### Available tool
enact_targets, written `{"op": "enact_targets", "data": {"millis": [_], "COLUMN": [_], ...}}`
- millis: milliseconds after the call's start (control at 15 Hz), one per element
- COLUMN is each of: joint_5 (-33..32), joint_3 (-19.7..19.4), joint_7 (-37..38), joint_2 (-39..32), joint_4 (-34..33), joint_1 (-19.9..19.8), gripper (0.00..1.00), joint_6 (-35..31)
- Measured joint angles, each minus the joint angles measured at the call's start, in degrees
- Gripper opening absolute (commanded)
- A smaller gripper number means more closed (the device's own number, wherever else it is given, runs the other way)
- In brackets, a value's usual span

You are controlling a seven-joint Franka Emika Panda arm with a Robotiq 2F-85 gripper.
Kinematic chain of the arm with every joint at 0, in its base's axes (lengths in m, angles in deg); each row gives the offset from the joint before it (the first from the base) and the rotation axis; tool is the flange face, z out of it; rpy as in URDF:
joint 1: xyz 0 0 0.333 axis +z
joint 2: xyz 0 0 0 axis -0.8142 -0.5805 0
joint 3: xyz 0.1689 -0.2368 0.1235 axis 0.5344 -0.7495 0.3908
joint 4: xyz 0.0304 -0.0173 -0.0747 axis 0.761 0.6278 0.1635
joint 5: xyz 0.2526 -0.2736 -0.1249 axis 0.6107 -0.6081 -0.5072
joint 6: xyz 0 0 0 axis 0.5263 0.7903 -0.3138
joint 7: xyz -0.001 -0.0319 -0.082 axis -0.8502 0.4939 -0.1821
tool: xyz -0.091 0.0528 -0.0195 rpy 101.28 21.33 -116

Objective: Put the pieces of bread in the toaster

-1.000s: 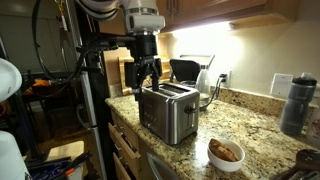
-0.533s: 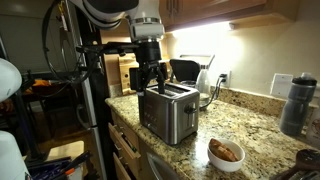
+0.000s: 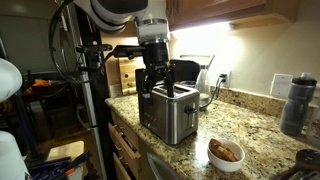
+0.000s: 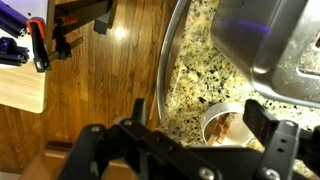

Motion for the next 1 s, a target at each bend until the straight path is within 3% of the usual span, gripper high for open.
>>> {"op": "enact_targets", "data": {"millis": [1000], "joint_5": [-7.2], "joint_3": [-4.8], "joint_7": [12.6], "joint_2": [-11.2], "joint_4": [-5.8], "joint_1": [-0.7], "gripper": [1.0], "joint_6": [-6.3]}}
